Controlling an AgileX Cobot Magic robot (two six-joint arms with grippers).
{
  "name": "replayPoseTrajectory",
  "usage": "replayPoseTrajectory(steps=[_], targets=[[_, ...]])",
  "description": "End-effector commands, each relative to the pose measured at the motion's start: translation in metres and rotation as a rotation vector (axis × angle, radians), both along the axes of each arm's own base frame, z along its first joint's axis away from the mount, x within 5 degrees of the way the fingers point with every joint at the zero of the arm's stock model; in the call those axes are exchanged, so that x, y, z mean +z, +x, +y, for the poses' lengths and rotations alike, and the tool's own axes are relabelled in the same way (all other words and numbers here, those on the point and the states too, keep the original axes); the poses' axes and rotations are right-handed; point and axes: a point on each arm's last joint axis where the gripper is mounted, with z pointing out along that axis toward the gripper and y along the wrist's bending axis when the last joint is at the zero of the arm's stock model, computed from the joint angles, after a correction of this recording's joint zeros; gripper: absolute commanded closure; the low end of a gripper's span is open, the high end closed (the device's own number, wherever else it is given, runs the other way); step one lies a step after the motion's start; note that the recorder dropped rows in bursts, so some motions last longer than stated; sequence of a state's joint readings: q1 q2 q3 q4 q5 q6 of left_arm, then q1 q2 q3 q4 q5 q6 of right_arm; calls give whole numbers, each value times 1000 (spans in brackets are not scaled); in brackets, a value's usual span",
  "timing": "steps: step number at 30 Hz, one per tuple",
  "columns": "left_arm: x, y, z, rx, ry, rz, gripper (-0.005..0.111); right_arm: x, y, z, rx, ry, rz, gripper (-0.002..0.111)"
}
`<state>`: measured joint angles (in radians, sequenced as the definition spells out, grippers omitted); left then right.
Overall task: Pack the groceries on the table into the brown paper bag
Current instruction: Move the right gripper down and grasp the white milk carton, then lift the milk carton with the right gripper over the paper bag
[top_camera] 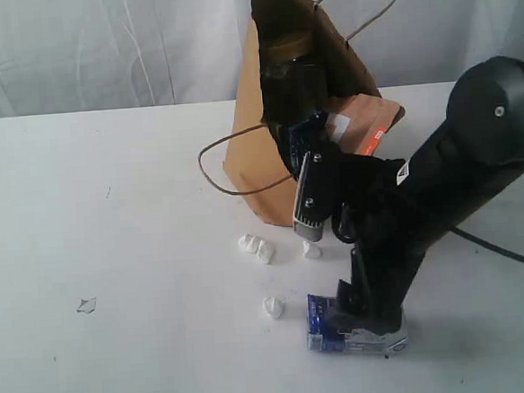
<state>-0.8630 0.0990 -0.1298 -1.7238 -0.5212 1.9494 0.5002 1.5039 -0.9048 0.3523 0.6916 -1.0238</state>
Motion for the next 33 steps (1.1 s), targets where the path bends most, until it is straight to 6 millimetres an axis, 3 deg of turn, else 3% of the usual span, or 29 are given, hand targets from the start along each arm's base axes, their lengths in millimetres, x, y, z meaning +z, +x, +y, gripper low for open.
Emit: replayPoseTrajectory(steps=[1, 16, 19, 21, 23, 24, 25, 26, 27, 31, 33], targets=[[-1, 0, 0, 1, -19, 21, 107, -9, 2, 8, -30, 47, 60, 13], [-1, 0, 0, 1, -19, 21, 107, -57, 22, 12, 52, -69, 43, 13], [-1, 0, 0, 1, -19, 21, 107, -65, 23, 12, 54, -82, 64, 17], [-1, 0, 0, 1, -19, 21, 107, -69, 20, 12, 66, -94, 104, 30], [-1, 0, 0, 1, -19, 21, 107, -70, 16, 11, 78, -104, 144, 54], [-1, 0, 0, 1, -19, 21, 107, -70, 15, 11, 73, -105, 162, 74], [-1, 0, 0, 1, -19, 21, 107, -68, 14, 11, 77, -106, 169, 84], [-1, 0, 0, 1, -19, 21, 107, -65, 11, 10, 78, -106, 189, 100], [-1, 0, 0, 1, -19, 21, 107, -62, 9, 10, 60, -102, 206, 108], [-1, 0, 0, 1, -19, 21, 107, -7, -4, 8, -188, -23, 330, 108], [-1, 0, 0, 1, -19, 21, 107, 30, -8, 6, -260, 35, 293, 108]])
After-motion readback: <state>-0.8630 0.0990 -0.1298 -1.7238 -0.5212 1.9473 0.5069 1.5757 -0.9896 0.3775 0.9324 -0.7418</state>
